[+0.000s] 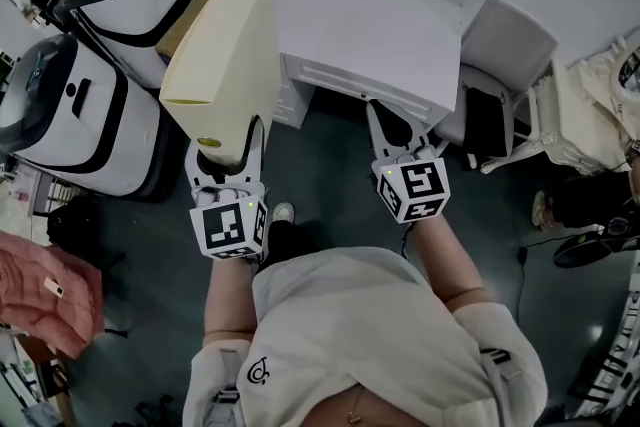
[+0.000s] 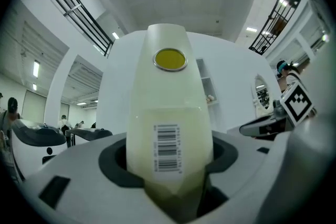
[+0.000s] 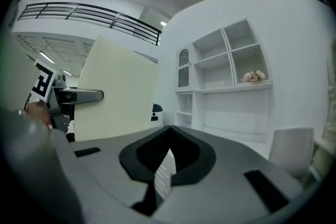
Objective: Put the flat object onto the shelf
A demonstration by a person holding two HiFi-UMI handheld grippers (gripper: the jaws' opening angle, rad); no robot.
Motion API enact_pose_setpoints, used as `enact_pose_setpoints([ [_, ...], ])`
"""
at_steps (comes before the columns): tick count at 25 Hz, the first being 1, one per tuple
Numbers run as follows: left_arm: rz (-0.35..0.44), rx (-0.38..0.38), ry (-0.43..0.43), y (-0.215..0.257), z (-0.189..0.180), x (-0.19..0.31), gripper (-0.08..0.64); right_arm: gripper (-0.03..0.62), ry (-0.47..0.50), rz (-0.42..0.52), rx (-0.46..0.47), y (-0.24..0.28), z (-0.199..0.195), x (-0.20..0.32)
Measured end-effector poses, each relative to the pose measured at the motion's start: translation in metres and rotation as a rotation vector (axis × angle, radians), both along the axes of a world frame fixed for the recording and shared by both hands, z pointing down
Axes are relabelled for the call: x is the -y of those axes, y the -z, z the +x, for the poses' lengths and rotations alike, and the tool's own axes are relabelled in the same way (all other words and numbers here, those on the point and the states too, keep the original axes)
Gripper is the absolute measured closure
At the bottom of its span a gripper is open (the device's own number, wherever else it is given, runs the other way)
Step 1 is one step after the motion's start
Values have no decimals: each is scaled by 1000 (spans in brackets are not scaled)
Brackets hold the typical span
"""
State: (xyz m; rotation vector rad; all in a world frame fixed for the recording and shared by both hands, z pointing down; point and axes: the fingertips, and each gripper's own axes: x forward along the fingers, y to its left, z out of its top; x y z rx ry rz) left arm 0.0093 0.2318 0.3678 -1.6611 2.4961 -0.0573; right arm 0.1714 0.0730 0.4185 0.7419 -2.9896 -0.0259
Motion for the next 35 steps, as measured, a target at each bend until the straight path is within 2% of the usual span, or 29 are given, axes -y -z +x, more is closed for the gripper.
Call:
enact_pose_setpoints([
  [9,23,39,-193,18,-131,91,265,584,-223,37,1,18,-100,61],
  [15,29,151,-280,38,-181,150,265,584,-306,65,-6,29,-147,94],
  [23,3,346,-337,63,-205,224,265,584,-363,85,-43,34,-168,131],
  [30,-44,405,-370,78,-208,296,264,584,-405,116,-10,51,-168,188],
  [35,-19,497,-362,109,-208,344,262,584,-406,137,6,60,-170,232],
])
